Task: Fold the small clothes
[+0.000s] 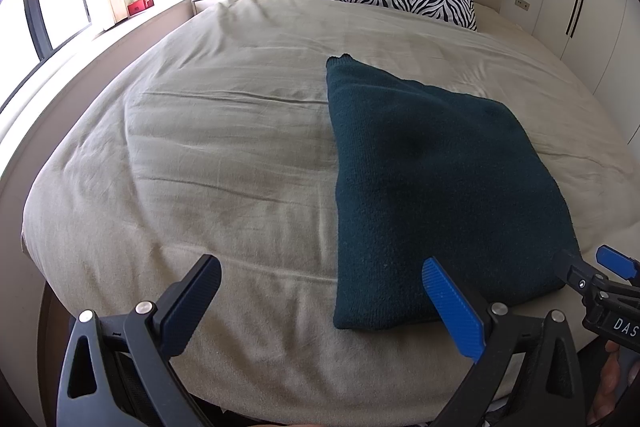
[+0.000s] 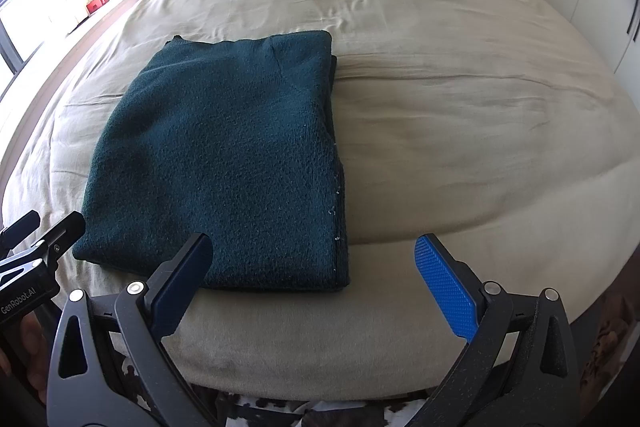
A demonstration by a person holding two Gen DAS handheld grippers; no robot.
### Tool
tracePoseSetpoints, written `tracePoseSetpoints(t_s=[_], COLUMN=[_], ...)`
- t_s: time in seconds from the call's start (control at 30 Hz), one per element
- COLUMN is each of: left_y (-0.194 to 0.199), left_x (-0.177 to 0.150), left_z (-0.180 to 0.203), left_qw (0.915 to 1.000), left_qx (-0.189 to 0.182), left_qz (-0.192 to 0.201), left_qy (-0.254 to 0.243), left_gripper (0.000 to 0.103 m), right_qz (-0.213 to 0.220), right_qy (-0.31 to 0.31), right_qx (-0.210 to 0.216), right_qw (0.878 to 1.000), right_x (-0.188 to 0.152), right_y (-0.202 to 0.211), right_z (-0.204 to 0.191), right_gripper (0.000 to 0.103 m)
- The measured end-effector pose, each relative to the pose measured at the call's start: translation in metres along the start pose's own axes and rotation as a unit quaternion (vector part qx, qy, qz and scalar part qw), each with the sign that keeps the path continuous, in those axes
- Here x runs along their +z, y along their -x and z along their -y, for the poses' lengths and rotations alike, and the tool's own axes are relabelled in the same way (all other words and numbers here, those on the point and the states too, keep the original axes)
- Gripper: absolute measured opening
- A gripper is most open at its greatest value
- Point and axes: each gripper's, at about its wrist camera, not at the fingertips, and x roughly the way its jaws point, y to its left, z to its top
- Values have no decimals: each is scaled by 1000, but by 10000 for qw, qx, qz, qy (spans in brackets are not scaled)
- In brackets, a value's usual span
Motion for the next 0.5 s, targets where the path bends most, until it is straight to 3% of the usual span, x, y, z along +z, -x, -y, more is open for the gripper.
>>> tracePoseSetpoints(t_s=[0.5], left_y=[-3], left_x=[-2], left_z=[1], left_qw=[10000], left_qx=[7], left_qz=[-18], left_qy=[-40], left_gripper=[103], right_qz=[-47], right_qy=[-34], right_qx=[13], right_qw=[10000], right_x=[-2], right_y=[-2], right_z=[3], right_gripper=[103])
